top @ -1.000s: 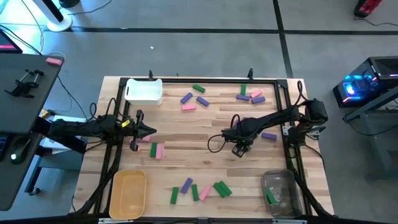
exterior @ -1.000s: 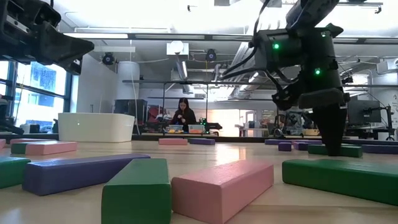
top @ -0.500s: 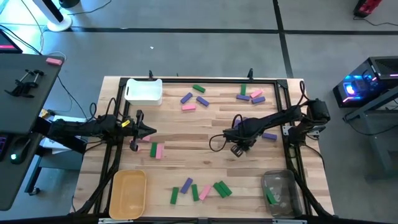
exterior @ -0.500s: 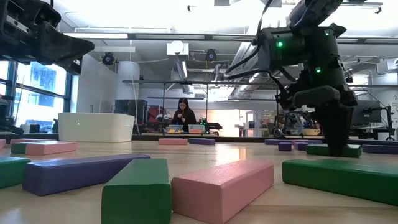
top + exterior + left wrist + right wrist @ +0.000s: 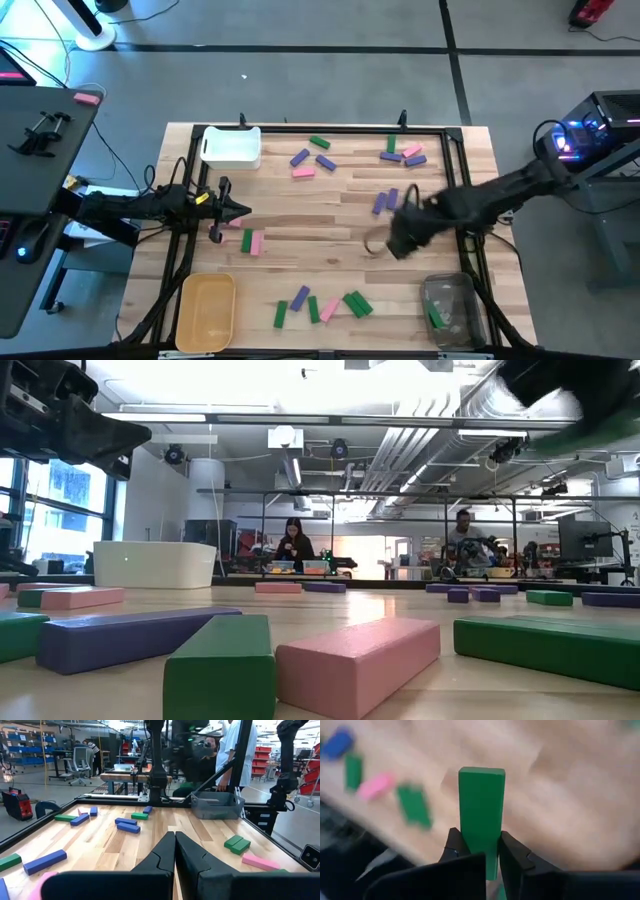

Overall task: Sort blocks
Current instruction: Put the green wooden block into the black bin

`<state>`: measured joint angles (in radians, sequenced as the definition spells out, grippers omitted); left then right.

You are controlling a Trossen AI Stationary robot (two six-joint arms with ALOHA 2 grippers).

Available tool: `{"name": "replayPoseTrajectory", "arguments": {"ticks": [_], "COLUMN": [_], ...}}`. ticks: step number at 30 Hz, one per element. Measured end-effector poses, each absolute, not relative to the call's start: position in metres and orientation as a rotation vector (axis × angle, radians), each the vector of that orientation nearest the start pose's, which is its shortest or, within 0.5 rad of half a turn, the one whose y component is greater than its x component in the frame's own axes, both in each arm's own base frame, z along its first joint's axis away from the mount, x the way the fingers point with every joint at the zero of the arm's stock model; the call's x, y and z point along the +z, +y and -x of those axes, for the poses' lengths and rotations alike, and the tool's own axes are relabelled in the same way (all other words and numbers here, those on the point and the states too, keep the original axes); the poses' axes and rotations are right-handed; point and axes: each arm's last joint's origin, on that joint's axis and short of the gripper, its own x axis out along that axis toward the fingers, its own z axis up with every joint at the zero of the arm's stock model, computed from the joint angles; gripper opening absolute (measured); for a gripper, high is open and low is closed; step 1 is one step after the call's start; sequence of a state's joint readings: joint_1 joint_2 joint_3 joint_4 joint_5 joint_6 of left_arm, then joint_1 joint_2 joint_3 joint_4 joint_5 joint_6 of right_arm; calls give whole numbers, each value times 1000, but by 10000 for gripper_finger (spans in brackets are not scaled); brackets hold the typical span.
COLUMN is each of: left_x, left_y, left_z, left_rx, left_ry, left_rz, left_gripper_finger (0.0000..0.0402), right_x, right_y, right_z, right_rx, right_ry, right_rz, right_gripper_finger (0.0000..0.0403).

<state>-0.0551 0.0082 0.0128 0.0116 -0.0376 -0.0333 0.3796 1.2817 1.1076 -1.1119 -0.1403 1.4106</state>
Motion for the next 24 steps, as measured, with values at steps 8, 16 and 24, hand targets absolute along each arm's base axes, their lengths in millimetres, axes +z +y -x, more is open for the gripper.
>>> {"name": "replayPoseTrajectory", "arguments": {"ticks": [8,16,24], "left_x": [168,168,168], "left_y": [-4,-4,-4], "left_z": [-97,-97,-97], "left_rx": [-18,-18,-18], "left_ry": [-16,-16,-16], "left_rz": [34,34,34], "left_gripper_finger": [0,0,0], "right_x": [282,263,253], "right_y": [170,200,199], "right_z": [-160,-131,-127], "right_rx": [-513,-743,-801], "right_ry": [1579,1670,1707], "right_rz": [-1213,-1231,-1229], "right_gripper_finger": [2,5,97]}}
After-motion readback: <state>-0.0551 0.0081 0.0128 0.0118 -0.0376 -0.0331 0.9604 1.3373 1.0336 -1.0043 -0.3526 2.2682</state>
